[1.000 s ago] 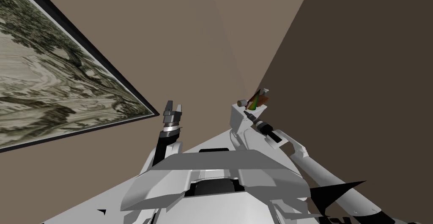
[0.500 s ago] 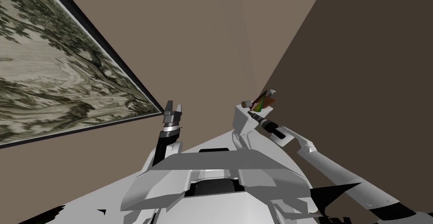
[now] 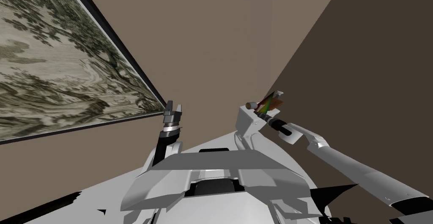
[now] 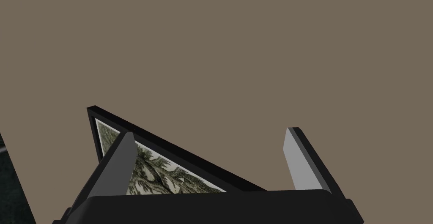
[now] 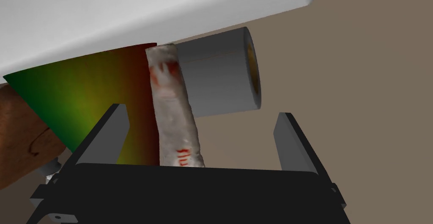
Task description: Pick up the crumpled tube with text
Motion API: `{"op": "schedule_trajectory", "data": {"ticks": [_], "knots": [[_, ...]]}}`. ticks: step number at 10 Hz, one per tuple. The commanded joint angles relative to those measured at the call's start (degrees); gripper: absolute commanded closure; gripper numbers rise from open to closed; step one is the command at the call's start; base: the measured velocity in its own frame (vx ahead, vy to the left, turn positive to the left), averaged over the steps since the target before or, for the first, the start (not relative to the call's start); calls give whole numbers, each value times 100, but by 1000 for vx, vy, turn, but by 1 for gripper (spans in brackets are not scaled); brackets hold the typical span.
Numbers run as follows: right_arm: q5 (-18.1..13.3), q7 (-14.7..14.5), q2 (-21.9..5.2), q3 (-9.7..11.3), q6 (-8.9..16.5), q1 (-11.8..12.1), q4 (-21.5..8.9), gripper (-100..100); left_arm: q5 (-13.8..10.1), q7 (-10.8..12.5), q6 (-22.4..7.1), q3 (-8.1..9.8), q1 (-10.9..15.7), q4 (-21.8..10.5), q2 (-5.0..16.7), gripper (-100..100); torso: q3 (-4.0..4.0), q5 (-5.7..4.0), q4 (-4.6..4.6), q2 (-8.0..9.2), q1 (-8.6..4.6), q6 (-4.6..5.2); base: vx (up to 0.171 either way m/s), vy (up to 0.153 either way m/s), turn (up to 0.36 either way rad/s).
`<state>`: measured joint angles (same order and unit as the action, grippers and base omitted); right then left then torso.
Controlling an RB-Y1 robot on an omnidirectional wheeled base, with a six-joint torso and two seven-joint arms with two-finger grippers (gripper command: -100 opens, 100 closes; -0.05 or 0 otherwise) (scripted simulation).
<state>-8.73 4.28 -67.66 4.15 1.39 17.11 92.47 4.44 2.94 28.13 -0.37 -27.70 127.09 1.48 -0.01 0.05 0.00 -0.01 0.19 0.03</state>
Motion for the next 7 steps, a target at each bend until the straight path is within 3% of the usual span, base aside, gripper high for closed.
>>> {"op": "schedule_trajectory", "data": {"ticks": [1, 7], "knots": [[-75, -10, -231, 68, 201, -99, -197, -100, 0, 0, 0, 0, 0, 0, 0, 0, 0, 0, 0, 0, 0, 0, 20, 57, 74], [-188, 22, -922, 127, 534, -220, -653, -100, 0, 0, 0, 0, 0, 0, 0, 0, 2, -2, 0, 3, -6, 2, 14, 35, 69]]}}
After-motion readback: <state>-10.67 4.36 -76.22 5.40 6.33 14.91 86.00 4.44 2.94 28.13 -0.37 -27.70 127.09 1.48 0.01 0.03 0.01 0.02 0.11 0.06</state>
